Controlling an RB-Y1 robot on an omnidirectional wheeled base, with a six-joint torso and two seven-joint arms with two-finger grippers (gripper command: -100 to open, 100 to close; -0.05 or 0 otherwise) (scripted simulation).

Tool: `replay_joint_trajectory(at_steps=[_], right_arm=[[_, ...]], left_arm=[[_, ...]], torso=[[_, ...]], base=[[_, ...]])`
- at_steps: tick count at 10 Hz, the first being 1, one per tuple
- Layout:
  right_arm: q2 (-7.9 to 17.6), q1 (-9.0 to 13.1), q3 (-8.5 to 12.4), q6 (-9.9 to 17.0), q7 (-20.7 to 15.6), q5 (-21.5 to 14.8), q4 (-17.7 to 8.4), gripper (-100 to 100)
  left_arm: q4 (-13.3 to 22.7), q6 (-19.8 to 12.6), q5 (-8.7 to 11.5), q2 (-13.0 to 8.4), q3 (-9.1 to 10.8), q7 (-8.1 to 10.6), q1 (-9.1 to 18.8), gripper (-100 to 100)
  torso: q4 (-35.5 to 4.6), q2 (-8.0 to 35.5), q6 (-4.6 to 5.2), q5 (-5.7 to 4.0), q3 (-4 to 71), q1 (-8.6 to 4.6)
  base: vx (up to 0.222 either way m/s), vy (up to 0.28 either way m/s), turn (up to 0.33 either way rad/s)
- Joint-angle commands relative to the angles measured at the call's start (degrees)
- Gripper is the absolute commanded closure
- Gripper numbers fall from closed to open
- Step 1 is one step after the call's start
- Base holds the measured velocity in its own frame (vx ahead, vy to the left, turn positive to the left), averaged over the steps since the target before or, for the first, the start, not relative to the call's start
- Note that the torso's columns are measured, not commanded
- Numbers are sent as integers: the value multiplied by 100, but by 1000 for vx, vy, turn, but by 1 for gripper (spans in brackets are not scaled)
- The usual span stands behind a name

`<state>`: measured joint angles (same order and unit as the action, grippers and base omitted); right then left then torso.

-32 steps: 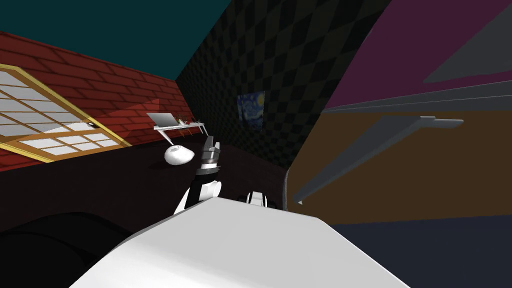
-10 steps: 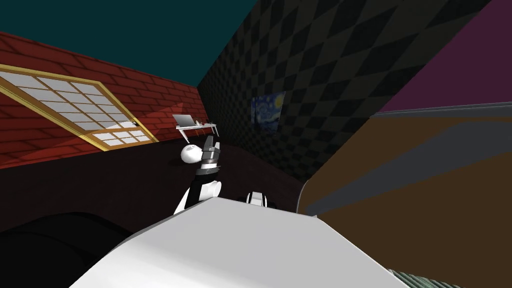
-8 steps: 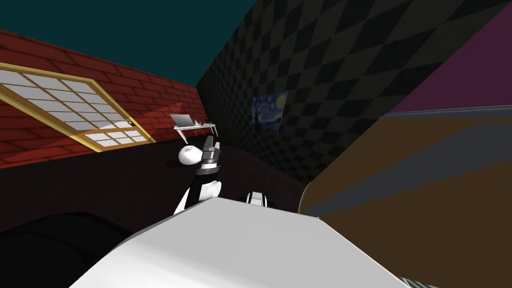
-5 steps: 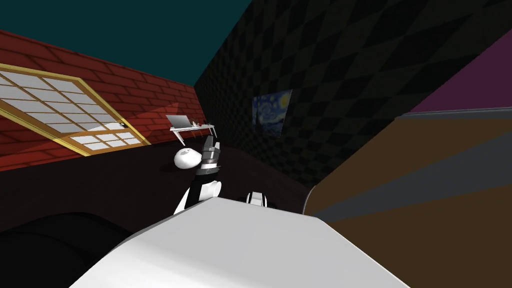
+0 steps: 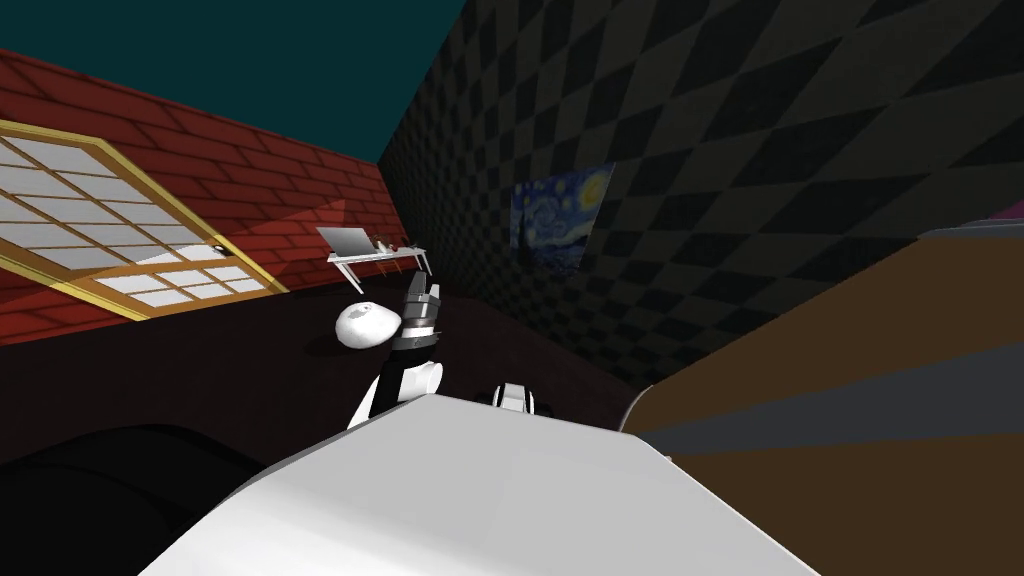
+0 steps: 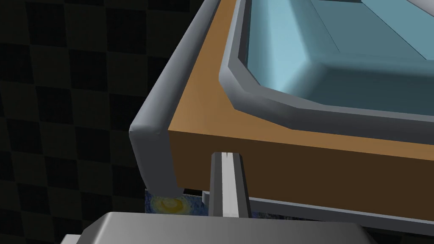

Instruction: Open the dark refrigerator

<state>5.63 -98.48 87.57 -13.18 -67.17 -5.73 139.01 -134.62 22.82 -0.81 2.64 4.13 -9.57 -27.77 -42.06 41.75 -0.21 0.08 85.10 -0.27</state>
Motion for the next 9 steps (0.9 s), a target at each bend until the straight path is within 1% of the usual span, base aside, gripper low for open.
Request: replay_joint_trajectory(at_steps=[1,2,3,4,5,7,9], right_arm=[[-15,6,-41,28,-19,-27,-44,100],[65,-96,-67,41,138,85,-89,-100],[97,-175,-80,53,263,174,-126,-100],[111,-218,-87,59,332,223,-146,-100],[146,-309,-101,72,477,326,-189,-100],[207,-444,-124,92,694,479,-254,-100],[256,-569,-146,111,899,624,-317,-100]], left_arm=[[0,0,0,0,0,0,1,0],[0,0,0,-1,1,0,3,0],[1,-1,0,-1,0,0,3,0],[1,-1,0,-1,0,0,3,0],[2,-1,0,-1,1,0,4,0],[1,-1,0,-2,1,0,4,0],[1,-1,0,-1,1,0,3,0]], torso=[[-8,29,-3,-3,-18,-6],[-24,75,5,-13,-52,-27],[-30,82,13,-32,-70,-37],[-29,72,13,-13,-47,-35],[-21,53,10,12,-21,-17],[3,0,-8,26,19,12],[18,-31,-20,27,44,13]], base=[[82,82,-15],[59,46,22],[69,67,22],[51,53,12],[48,30,9],[50,22,17],[63,37,16]])
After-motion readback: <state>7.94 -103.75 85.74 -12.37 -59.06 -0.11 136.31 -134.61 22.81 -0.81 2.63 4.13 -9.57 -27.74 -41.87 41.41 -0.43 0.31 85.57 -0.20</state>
